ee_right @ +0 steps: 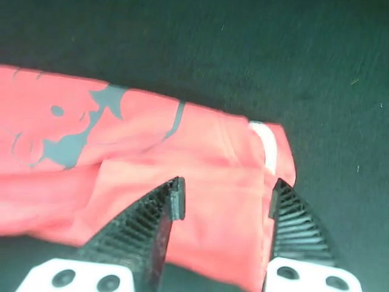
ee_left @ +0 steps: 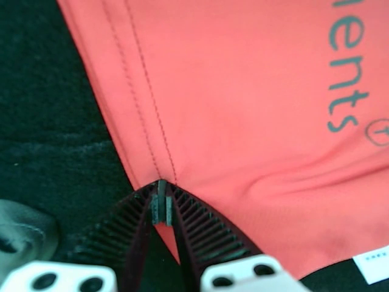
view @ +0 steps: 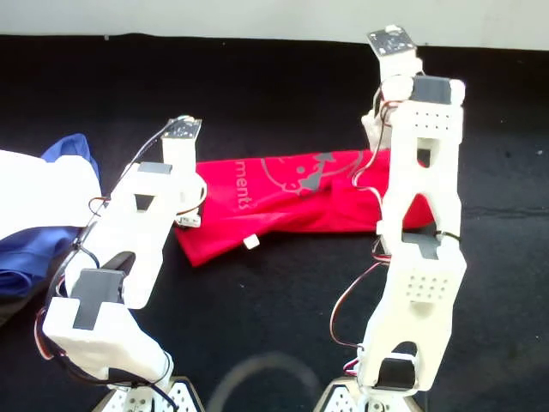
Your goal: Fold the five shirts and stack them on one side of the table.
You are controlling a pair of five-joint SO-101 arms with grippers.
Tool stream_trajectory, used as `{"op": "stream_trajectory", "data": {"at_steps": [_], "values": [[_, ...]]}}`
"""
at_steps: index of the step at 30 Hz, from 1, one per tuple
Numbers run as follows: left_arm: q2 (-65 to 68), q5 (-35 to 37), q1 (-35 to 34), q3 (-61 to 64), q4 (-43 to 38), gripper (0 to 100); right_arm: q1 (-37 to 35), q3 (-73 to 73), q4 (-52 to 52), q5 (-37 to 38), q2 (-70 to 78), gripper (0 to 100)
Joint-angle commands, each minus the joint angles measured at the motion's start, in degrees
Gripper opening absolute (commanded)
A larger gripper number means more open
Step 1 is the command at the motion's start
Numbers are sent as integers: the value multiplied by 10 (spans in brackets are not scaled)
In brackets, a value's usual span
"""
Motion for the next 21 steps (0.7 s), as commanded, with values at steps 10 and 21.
{"op": "stream_trajectory", "data": {"at_steps": [10, 21], "values": [[6, 5, -8, -6, -3, 10, -173, 87, 45, -86, -1, 6], [6, 5, -9, -6, -3, 10, -233, 291, -126, -125, -7, 6]]}}
